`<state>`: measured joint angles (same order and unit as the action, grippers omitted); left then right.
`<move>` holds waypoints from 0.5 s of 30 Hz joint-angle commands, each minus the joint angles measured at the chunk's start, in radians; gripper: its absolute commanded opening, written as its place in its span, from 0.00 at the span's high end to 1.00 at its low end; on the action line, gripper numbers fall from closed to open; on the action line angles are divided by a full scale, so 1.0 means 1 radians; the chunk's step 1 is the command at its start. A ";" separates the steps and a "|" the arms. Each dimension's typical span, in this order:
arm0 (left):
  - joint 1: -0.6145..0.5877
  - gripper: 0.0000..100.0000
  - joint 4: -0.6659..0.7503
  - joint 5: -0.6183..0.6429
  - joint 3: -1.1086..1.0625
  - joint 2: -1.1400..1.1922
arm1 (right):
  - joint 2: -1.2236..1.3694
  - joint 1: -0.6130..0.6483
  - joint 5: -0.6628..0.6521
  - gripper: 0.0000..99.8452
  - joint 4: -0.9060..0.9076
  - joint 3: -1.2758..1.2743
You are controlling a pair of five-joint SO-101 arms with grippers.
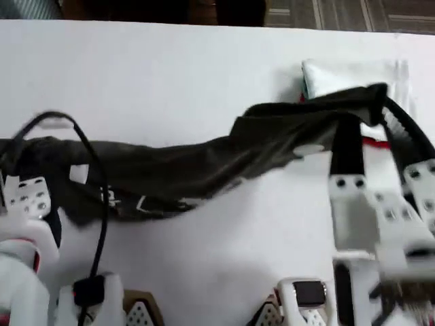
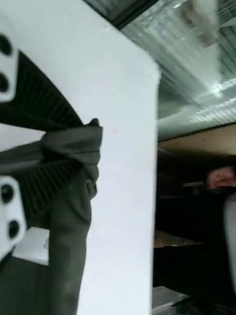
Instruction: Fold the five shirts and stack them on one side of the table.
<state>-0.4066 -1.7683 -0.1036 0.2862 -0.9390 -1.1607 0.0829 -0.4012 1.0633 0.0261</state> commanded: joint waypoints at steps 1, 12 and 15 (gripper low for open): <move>-0.002 0.97 -0.008 0.011 0.044 -0.003 | -0.041 -0.065 -0.009 0.98 -0.079 0.040; -0.002 0.97 -0.008 0.017 0.010 -0.006 | -0.061 -0.125 -0.011 0.98 -0.295 0.040; -0.002 0.97 -0.011 0.017 -0.008 -0.009 | -0.067 -0.124 -0.011 0.98 -0.292 0.040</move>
<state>-0.4066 -1.7683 -0.0944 0.2831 -0.9467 -1.2206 -0.0307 -0.4012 0.7963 0.0430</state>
